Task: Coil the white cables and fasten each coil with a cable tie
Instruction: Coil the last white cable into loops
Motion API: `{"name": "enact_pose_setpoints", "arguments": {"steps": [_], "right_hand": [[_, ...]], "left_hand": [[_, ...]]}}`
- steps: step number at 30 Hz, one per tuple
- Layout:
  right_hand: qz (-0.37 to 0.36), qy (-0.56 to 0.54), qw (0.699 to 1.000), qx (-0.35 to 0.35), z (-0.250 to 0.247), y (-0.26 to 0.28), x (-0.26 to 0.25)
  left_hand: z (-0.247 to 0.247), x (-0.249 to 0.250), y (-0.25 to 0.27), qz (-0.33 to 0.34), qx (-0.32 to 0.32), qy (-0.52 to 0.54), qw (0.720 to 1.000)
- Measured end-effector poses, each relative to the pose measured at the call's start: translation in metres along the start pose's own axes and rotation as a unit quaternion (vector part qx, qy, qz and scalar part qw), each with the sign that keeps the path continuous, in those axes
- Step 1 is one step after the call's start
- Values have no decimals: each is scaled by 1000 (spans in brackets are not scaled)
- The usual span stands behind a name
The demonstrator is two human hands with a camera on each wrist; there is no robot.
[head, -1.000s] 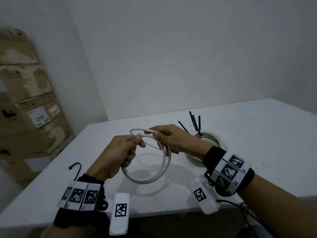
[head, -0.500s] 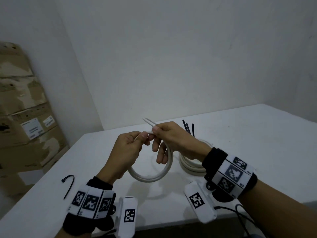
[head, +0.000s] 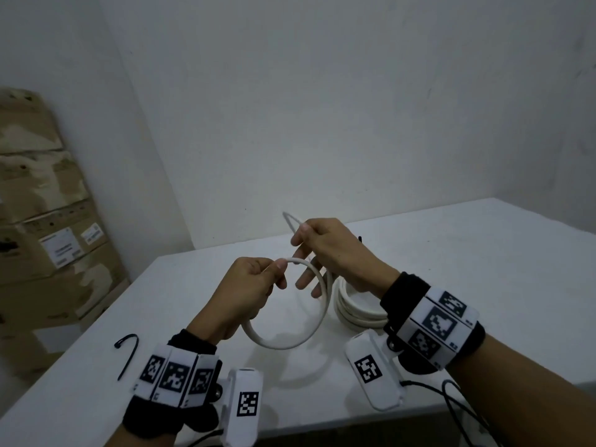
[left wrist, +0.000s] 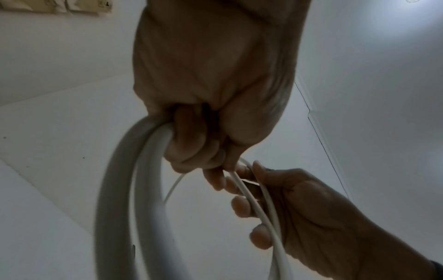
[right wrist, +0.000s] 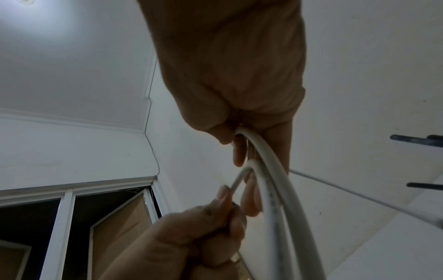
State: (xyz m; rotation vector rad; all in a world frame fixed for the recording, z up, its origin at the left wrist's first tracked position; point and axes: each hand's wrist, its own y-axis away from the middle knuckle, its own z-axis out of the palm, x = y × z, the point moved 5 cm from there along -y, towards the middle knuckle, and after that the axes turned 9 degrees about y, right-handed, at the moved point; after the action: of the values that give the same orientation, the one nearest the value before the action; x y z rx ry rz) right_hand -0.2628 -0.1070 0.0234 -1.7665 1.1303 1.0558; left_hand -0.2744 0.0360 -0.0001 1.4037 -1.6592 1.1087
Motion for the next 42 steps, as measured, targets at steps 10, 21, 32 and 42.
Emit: {"name": "enact_pose_setpoints", "arguments": {"steps": [10, 21, 32, 42], "right_hand": [[44, 79, 994, -64, 4, 4, 11], [-8, 149, 989, -22, 5, 2, 9], [-93, 103, 989, 45, -4, -4, -9], [-129, 10, 990, 65, -10, -7, -13]], "left_hand": [[10, -1, -1, 46, -10, -49, 998], [13, 5, 3, 158, 101, -29, 982], [6, 26, 2, 275, 211, -122, 930], [2, 36, -9, 273, 141, -117, 944]]}}
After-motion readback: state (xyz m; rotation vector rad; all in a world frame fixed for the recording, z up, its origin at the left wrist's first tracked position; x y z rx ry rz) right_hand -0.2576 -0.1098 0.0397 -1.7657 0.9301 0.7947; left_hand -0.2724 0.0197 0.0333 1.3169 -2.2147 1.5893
